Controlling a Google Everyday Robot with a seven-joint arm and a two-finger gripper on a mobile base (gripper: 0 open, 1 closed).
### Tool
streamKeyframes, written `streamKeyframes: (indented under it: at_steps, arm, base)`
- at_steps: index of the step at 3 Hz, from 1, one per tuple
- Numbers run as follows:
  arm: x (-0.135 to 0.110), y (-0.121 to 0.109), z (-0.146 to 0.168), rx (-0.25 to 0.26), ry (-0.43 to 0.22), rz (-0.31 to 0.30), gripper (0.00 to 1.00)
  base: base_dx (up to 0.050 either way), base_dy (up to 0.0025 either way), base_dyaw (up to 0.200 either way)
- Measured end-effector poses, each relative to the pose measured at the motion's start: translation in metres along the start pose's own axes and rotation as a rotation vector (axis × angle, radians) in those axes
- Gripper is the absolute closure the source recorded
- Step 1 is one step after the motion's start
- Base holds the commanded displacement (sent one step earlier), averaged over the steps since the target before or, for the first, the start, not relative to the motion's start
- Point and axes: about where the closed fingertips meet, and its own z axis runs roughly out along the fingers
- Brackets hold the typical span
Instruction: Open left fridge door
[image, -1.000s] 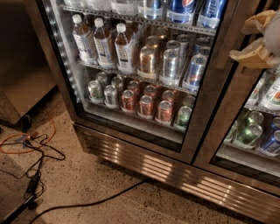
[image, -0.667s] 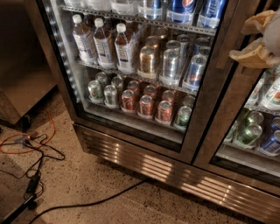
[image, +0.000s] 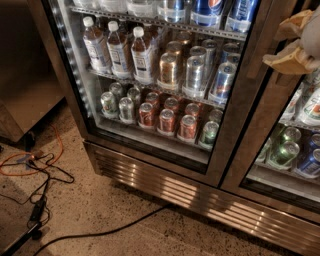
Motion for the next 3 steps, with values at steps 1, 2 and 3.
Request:
streamKeyframes:
  at_steps: [1,2,3]
  arm:
    - [-0.0008,-0.0012,-0.0011,-0.002,0.001,-0.002,1.0]
    - [-0.0019,-0.0029,-0.0018,-0.006,0.003,-0.004,1.0]
    - [-0.002,-0.0029,-0.0019,-0.006,0.003,-0.005,0.96]
  base:
    - [0.0,0.0,0.0]
    - [-0.035,0.00002,0.0]
    - [0.0,0.0,0.0]
